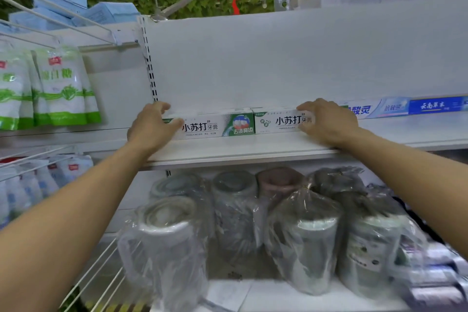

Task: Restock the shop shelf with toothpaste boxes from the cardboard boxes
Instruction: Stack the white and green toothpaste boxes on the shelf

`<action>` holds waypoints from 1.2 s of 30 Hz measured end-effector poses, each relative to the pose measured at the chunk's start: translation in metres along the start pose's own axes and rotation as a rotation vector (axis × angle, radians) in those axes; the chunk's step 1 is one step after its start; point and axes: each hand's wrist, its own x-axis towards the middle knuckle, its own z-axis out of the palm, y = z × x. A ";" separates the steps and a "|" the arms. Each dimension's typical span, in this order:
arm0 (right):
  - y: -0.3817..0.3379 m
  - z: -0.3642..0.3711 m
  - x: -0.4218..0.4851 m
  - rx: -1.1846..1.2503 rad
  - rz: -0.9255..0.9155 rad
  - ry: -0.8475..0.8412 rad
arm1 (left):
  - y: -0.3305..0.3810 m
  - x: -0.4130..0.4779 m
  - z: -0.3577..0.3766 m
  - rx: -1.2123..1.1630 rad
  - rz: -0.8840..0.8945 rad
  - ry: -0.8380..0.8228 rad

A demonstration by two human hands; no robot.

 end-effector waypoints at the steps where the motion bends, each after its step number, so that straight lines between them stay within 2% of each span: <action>1: -0.009 -0.002 -0.010 0.008 -0.014 0.031 | 0.001 -0.009 -0.006 -0.019 0.031 0.001; 6: -0.064 -0.016 -0.073 0.115 -0.080 0.215 | 0.002 -0.072 -0.044 -0.155 0.177 0.074; 9: -0.098 -0.021 -0.121 0.158 -0.138 0.278 | -0.006 -0.123 -0.069 -0.259 0.198 0.086; 13: -0.137 -0.015 -0.193 0.204 -0.190 0.259 | -0.033 -0.190 -0.085 -0.287 0.157 0.005; 18: -0.172 0.016 -0.274 0.223 -0.190 0.072 | -0.083 -0.264 -0.079 -0.226 0.071 -0.158; 22: -0.192 0.050 -0.329 0.261 -0.157 -0.143 | -0.124 -0.322 -0.070 -0.207 -0.056 -0.296; 28: -0.211 0.112 -0.399 0.334 -0.061 -0.532 | -0.183 -0.407 -0.039 -0.287 -0.357 -0.514; 32: -0.215 0.175 -0.445 0.362 0.030 -0.785 | -0.225 -0.461 0.003 -0.318 -0.667 -0.655; 36: -0.213 0.244 -0.496 0.423 0.193 -1.035 | -0.258 -0.520 0.057 -0.199 -0.825 -0.853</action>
